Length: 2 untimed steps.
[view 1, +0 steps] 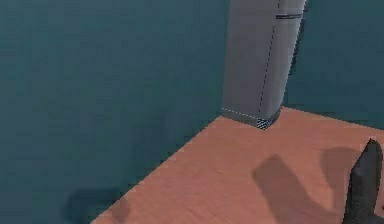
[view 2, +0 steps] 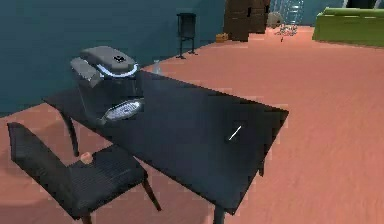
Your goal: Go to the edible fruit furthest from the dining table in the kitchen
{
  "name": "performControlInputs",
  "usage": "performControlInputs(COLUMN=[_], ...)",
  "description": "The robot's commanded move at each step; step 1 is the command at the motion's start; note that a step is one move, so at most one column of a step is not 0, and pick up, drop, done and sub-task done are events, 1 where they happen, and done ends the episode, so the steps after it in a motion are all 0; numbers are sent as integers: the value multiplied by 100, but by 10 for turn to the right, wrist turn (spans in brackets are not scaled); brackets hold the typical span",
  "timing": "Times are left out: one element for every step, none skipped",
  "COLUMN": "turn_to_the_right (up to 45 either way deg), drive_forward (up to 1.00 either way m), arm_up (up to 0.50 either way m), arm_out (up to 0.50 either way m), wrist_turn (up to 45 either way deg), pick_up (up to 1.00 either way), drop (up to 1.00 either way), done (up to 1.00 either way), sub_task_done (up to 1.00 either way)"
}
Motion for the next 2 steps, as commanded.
performControlInputs(turn_to_the_right=[450, 450], drive_forward=[0, 0], arm_up=[0, 0], arm_out=[0, 0], wrist_turn=[0, 0], pick_up=[0, 0], drop=[0, 0], done=[0, 0], sub_task_done=[0, 0])
